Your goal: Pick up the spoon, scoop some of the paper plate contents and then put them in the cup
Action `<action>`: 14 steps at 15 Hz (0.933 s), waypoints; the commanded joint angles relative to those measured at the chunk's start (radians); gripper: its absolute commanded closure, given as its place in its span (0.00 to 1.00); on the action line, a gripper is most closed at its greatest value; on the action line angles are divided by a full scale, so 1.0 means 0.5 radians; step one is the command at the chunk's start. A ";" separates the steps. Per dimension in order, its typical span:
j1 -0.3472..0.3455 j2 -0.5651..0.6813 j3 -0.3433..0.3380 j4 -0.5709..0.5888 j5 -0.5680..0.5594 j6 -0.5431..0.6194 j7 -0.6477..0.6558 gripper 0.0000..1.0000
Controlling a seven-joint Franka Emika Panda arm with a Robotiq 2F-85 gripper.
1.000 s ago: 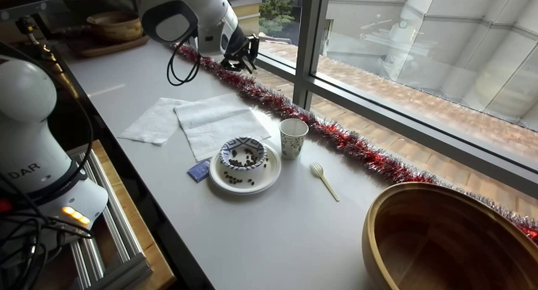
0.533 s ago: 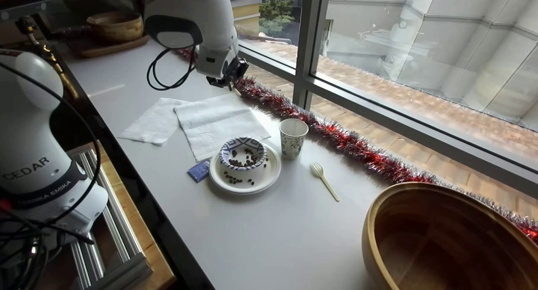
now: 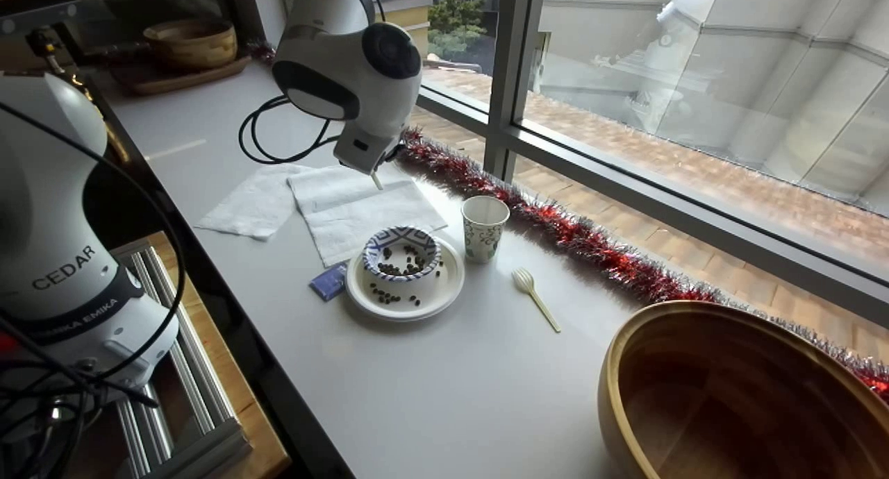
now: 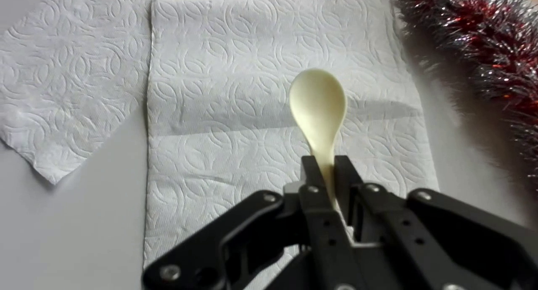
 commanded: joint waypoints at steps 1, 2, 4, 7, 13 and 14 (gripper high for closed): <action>0.459 -0.352 -0.455 0.124 -0.101 0.178 0.092 0.97; 0.577 -0.431 -0.562 0.166 -0.114 0.245 0.110 0.97; 0.786 -0.593 -0.732 0.265 -0.073 0.420 0.120 0.97; 0.976 -0.862 -0.865 0.434 -0.122 0.661 0.219 0.97; 1.119 -1.099 -0.954 0.641 -0.170 0.680 0.194 0.97; 1.153 -1.098 -0.990 0.652 -0.213 0.661 0.198 0.97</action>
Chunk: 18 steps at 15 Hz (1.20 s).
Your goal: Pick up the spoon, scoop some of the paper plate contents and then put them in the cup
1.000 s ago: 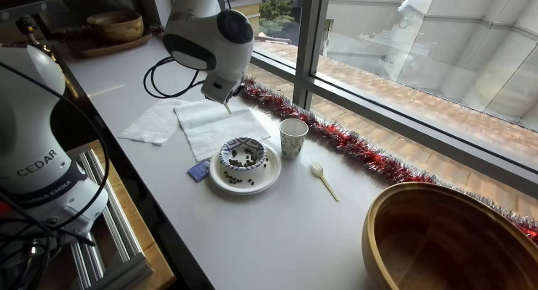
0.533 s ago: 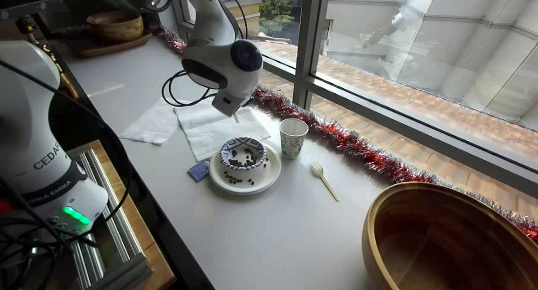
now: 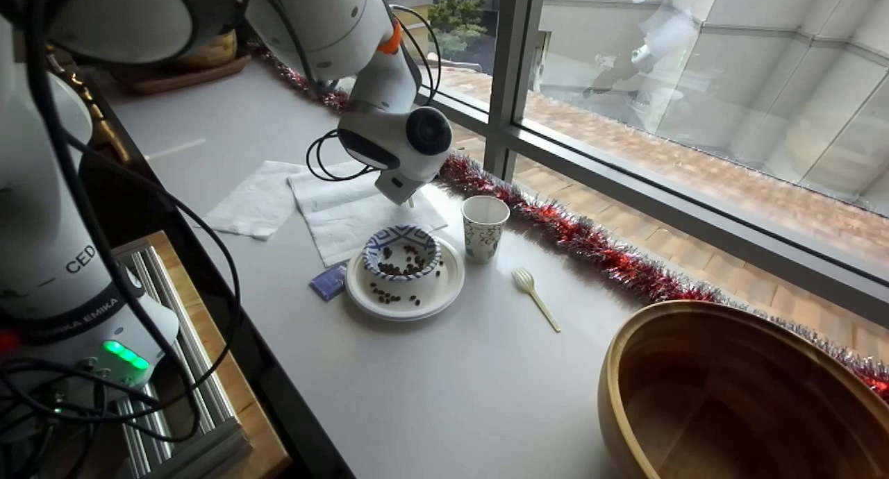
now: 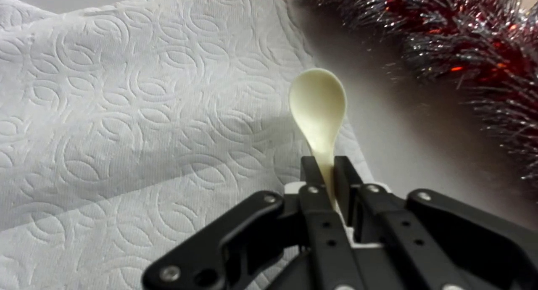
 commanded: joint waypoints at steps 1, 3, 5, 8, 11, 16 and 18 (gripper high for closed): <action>0.098 -0.112 -0.090 0.108 -0.165 -0.015 0.022 0.97; 0.130 -0.114 -0.124 0.120 -0.240 -0.010 0.029 0.97; 0.156 -0.081 -0.147 0.105 -0.320 -0.011 0.034 0.62; 0.081 0.110 -0.050 -0.038 -0.416 -0.099 0.039 0.48; -0.022 0.428 0.088 -0.240 -0.485 -0.065 0.022 0.26; -0.420 0.967 0.512 -0.494 -0.533 -0.204 -0.018 0.00; -0.682 1.155 0.810 -0.561 -0.523 -0.262 -0.052 0.00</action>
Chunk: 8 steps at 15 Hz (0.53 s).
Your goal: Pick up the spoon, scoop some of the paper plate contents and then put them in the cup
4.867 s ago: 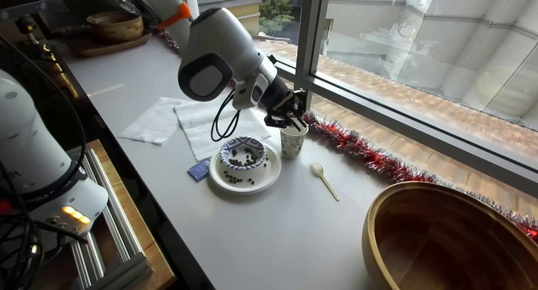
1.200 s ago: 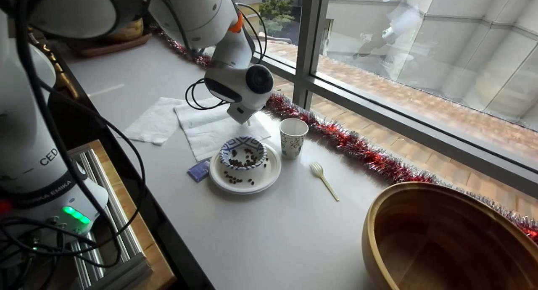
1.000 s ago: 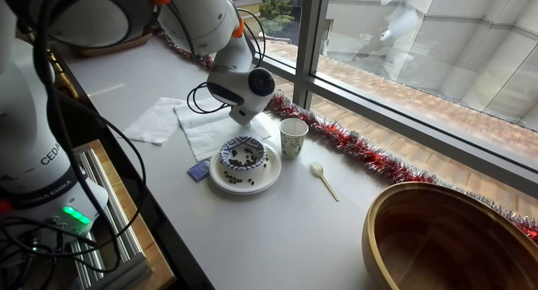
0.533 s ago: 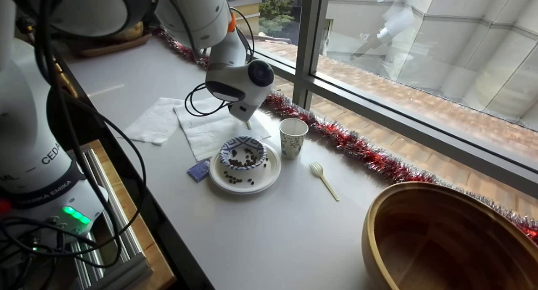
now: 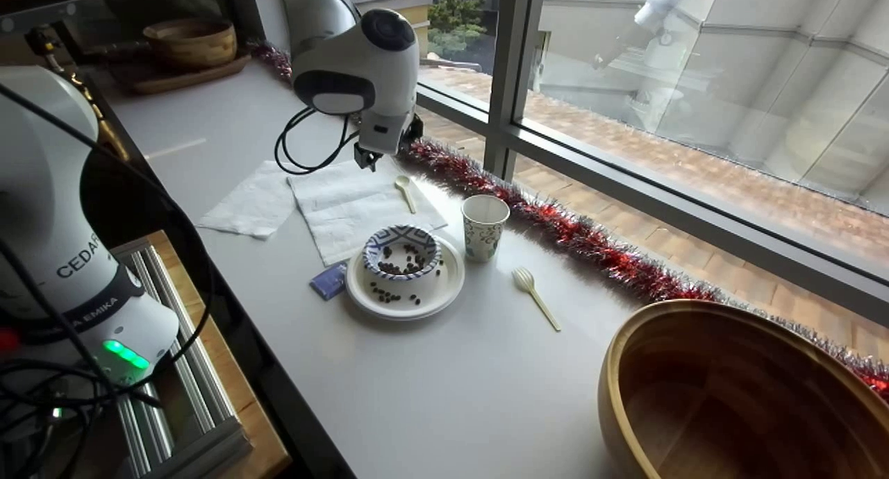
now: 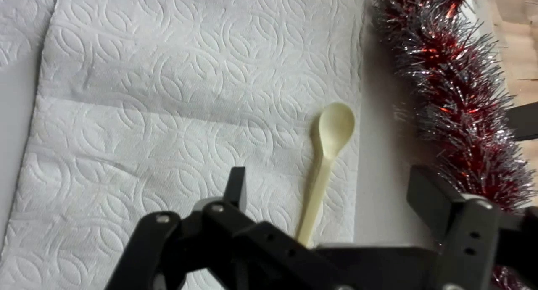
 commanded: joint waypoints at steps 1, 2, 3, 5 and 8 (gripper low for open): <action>-0.465 0.434 0.492 -0.162 -0.034 -0.147 -0.051 0.00; -0.602 0.502 0.654 -0.165 -0.036 -0.177 -0.073 0.00; -0.736 0.556 0.797 -0.160 -0.050 -0.207 -0.106 0.00; -0.911 0.659 0.989 -0.111 -0.087 -0.256 -0.158 0.00; -0.783 0.549 0.884 -0.133 -0.021 -0.183 -0.115 0.00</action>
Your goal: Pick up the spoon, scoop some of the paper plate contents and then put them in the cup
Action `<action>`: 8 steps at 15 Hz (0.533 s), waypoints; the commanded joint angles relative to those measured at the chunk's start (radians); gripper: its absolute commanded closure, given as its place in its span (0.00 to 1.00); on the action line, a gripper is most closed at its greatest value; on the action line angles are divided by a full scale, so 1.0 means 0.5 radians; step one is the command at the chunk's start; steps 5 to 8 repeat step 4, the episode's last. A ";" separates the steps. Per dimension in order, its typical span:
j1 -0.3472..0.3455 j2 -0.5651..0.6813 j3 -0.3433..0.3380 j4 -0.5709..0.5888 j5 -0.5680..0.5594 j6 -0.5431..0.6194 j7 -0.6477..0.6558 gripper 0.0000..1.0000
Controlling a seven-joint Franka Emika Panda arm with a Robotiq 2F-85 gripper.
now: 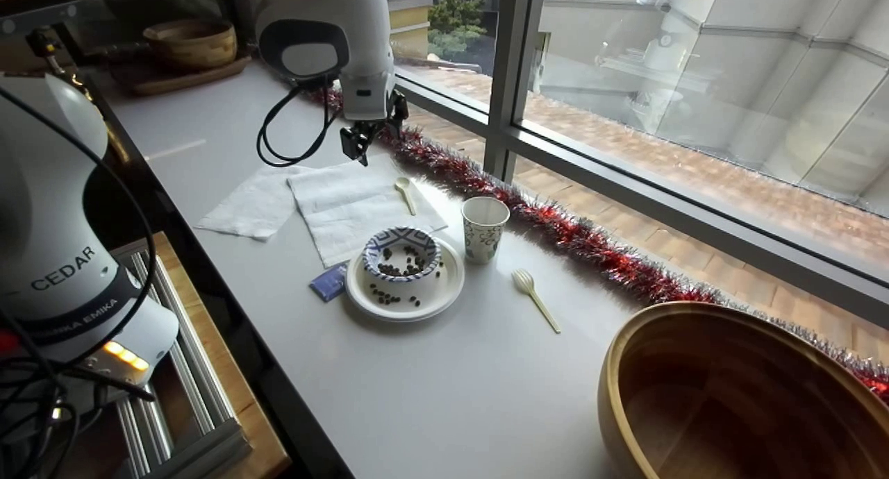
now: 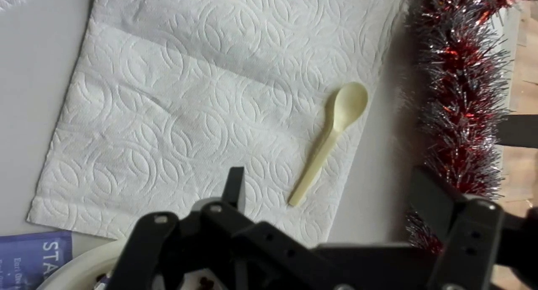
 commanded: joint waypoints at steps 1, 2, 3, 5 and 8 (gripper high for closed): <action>0.005 -0.001 -0.005 0.000 0.000 0.000 0.000 0.00; 0.005 -0.002 -0.010 0.000 0.000 0.000 0.000 0.00; 0.005 -0.004 -0.015 0.000 0.000 0.000 0.000 0.00; 0.005 -0.004 -0.016 0.000 0.000 0.000 0.000 0.00; 0.005 -0.004 -0.016 0.000 0.000 0.000 0.000 0.00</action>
